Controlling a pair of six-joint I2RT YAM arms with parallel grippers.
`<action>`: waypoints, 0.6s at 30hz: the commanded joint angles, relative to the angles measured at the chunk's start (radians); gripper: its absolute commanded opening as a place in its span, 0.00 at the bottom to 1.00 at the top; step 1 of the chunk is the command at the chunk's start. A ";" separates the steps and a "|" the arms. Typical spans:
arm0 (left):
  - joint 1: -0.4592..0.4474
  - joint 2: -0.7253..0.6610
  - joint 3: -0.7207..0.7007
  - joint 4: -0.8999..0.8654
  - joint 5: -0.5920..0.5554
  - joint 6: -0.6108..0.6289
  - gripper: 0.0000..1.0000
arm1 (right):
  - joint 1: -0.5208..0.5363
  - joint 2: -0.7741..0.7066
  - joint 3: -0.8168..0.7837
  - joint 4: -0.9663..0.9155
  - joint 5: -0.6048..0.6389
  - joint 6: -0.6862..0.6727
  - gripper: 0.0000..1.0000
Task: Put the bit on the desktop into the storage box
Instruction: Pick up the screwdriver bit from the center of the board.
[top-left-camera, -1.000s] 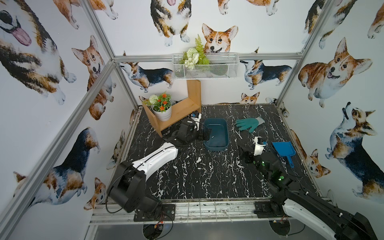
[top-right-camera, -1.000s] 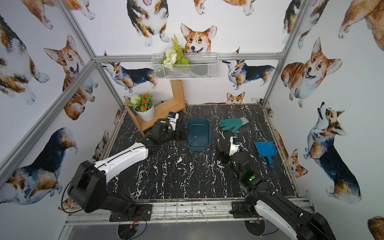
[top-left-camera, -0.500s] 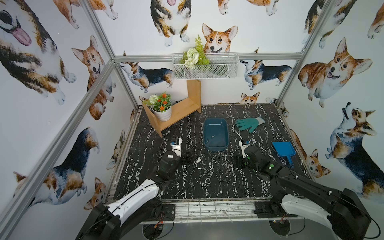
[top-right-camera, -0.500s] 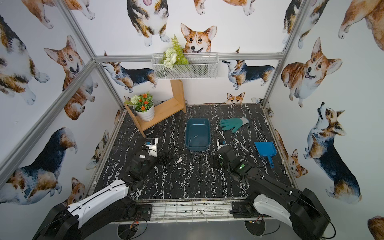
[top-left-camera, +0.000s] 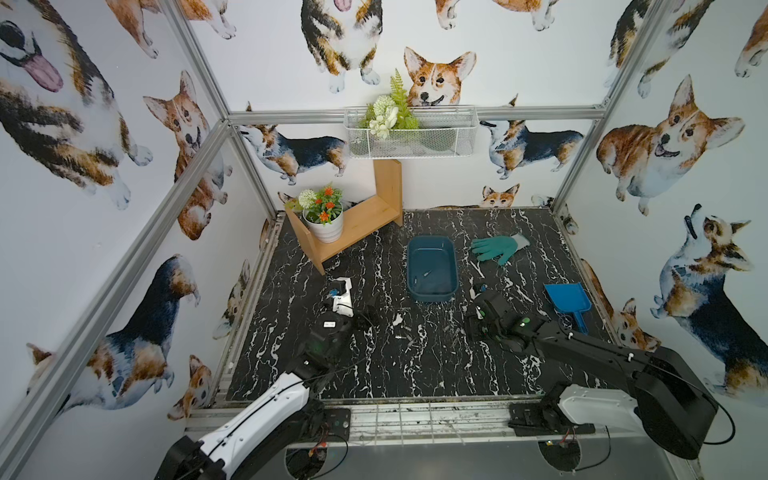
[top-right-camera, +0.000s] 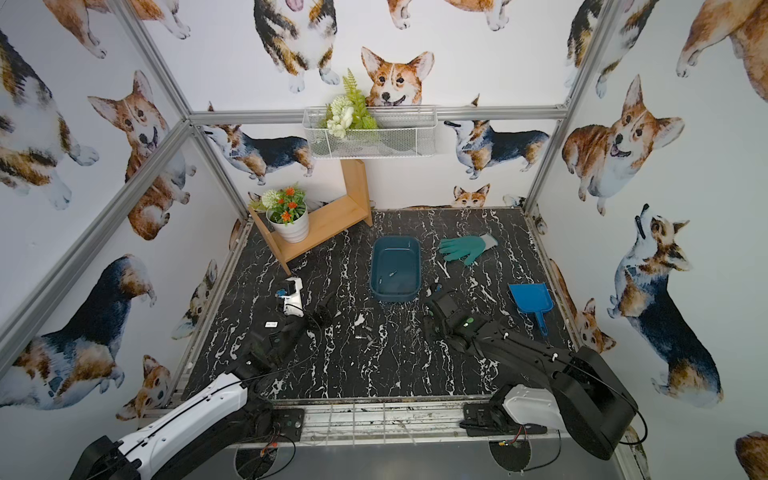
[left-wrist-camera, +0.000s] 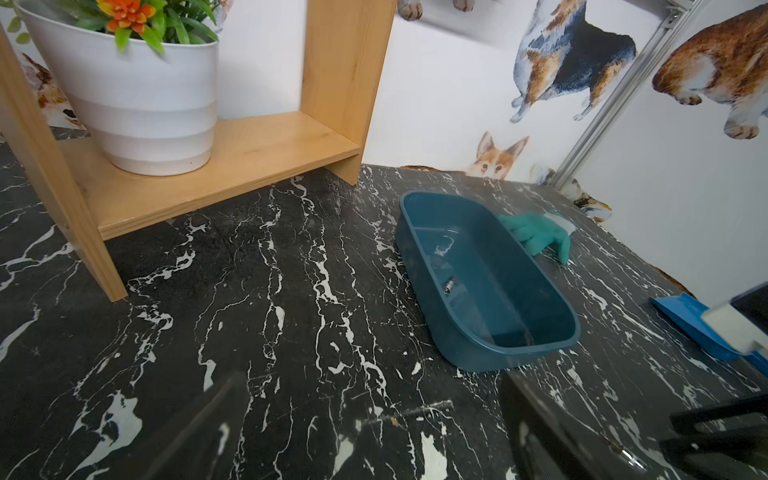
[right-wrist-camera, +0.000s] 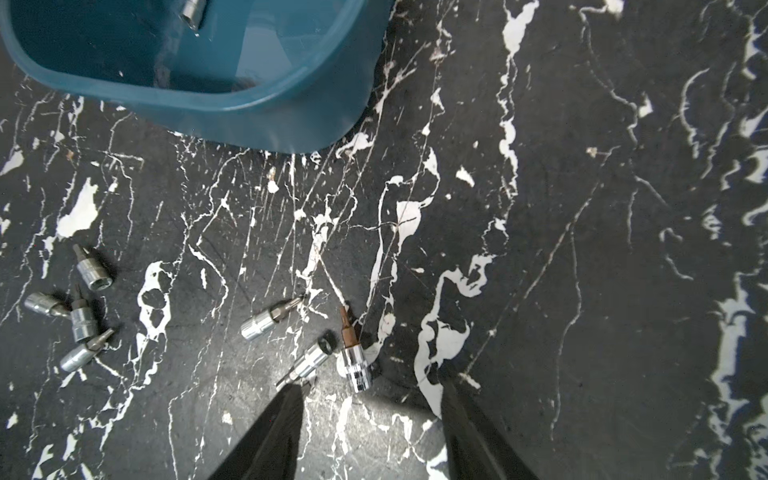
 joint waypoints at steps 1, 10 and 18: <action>0.002 0.016 0.013 0.025 0.000 0.010 1.00 | 0.004 0.016 0.004 -0.021 -0.004 -0.009 0.54; 0.002 0.037 0.016 0.030 -0.008 0.014 1.00 | 0.004 0.061 0.007 -0.010 -0.030 -0.028 0.46; 0.002 0.060 0.022 0.029 -0.009 0.015 1.00 | 0.006 0.102 0.017 0.009 -0.045 -0.039 0.42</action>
